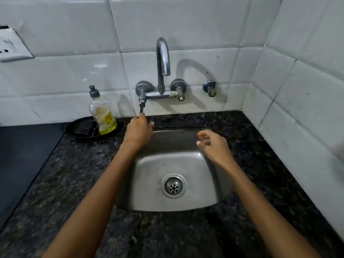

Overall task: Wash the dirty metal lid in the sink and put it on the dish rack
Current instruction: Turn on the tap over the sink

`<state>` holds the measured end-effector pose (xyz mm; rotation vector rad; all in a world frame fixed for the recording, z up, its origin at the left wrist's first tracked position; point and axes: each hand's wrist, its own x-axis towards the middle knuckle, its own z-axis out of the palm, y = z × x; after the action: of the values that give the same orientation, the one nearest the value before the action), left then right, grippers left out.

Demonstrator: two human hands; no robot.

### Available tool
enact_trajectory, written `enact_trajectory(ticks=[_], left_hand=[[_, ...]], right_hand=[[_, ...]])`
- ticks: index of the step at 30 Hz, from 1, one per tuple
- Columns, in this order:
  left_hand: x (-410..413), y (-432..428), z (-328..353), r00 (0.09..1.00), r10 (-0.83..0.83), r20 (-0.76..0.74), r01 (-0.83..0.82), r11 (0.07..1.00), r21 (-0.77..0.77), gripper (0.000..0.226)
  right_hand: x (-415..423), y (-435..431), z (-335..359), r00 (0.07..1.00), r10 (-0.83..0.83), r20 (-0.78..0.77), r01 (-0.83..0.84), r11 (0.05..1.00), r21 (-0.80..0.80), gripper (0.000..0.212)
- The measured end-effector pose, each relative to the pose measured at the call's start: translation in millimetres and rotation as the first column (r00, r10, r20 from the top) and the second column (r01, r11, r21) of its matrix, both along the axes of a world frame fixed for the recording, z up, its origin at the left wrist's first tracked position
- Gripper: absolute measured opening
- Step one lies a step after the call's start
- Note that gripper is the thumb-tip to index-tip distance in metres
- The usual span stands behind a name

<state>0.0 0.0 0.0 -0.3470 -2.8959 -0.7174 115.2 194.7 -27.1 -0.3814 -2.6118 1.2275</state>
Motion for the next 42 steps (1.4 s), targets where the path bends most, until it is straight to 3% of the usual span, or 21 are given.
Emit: enact_trajectory(ticks=[8,13,16,17,18,19,20,21,22,26,33,42], left_hand=[[-66.0,32.1,-5.9,0.979,0.19,0.07,-0.194,0.98,0.055,0.046],[-92.7,50.7,-13.4,0.952,0.306,-0.017,-0.305,0.951,0.043,0.045],[-104.3,47.4,-17.2,0.932,0.356,0.061,-0.361,0.915,0.178,0.034],[-109.0,47.0,-17.4,0.914,0.372,0.161,-0.405,0.861,0.309,0.033],[-111.9,48.1,-14.9,0.882,0.336,0.329,-0.465,0.726,0.507,0.032],[-113.2,50.2,-10.4,0.844,0.205,0.495,-0.526,0.498,0.69,0.03],[-113.0,49.3,-4.4,0.8,0.012,0.6,-0.581,0.263,0.77,0.028],[-112.4,45.8,0.2,0.768,-0.123,0.628,-0.616,0.123,0.778,0.027],[-109.1,38.0,3.5,0.739,-0.203,0.643,-0.638,0.096,0.764,0.029],[-85.1,15.7,-8.6,0.62,-0.287,0.73,-0.658,0.316,0.684,0.055],[-9.9,-23.0,-54.0,0.549,-0.166,0.819,-0.552,0.664,0.504,0.022],[65.7,-116.1,-59.6,0.716,0.024,0.698,-0.489,0.731,0.476,0.026]], right_hand=[[-38.0,32.5,-17.3,0.999,-0.018,0.032,0.019,0.999,-0.04,0.028],[-52.3,40.6,-23.6,0.998,-0.031,0.057,0.033,0.998,-0.049,0.028],[-58.9,41.1,-24.6,0.997,-0.027,0.068,0.032,0.997,-0.071,0.029],[-61.0,41.6,-25.1,0.997,-0.028,0.07,0.034,0.996,-0.079,0.029],[-61.1,41.9,-24.9,0.997,-0.032,0.073,0.038,0.996,-0.08,0.029],[-60.2,42.3,-25.0,0.997,-0.032,0.076,0.038,0.996,-0.086,0.029],[-58.3,41.5,-24.4,0.996,-0.031,0.08,0.038,0.996,-0.086,0.029],[-55.7,41.0,-24.5,0.996,-0.029,0.084,0.037,0.996,-0.087,0.03],[-51.6,38.2,-22.8,0.996,-0.02,0.085,0.027,0.996,-0.082,0.03],[-37.5,25.4,-18.8,0.998,-0.005,0.062,0.011,0.995,-0.096,0.027],[-15.8,-36.1,-37.2,0.967,0.219,0.13,-0.198,0.968,-0.154,0.023],[-11.6,-143.5,-43.0,0.877,0.457,0.149,-0.427,0.883,-0.195,0.026]])
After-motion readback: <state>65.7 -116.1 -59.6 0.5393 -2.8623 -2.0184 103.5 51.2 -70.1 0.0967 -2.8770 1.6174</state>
